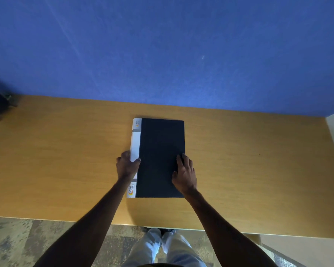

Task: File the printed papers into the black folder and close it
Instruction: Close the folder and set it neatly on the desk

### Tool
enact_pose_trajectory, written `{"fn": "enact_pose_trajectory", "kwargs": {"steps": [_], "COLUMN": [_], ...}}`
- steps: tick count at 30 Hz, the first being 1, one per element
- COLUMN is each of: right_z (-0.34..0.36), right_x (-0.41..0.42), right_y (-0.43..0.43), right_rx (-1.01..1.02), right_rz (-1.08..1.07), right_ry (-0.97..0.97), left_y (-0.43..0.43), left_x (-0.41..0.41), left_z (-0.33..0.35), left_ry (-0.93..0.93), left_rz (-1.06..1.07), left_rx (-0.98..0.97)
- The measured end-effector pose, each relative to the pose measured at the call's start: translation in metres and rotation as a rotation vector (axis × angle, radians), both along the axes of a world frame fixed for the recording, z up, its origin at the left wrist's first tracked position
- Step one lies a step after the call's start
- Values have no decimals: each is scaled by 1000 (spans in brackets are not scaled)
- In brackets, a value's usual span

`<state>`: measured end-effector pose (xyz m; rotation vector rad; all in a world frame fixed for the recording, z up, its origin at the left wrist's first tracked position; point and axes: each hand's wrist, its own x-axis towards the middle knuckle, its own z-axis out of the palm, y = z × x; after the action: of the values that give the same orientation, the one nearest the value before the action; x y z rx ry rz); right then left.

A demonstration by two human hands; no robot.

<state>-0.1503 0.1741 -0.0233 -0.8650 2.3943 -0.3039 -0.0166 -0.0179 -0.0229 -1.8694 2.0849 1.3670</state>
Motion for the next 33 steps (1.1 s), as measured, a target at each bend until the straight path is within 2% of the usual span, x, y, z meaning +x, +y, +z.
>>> {"fn": "enact_pose_trajectory", "kwargs": {"steps": [5,8,13,17,23,29,33], "right_z": [3,8,19,28,37,47,46], "right_x": [-5,-13,-25,-31,-16,26,60], "right_y": [3,8,4,-11,-45,-96,-138], "right_rx": [-15,-53,-200,-250,-353,-443,-434], "right_rz": [21,-6,-174,-393,-626,-713,-751], "right_ry": [-32,-68,-176,-306,-415,-377,-387], "left_y": [3,8,12,13,-15,-64,-103], "left_x": [-3,0,7,20,48,82,112], "left_z": [7,9,14,19,31,39,40], "left_ry": [103,206,433,569,620,592,560], "left_rz": [89,108,281,405,381,362,412], "left_rx": [-18,34,237,402,436,376,285]}}
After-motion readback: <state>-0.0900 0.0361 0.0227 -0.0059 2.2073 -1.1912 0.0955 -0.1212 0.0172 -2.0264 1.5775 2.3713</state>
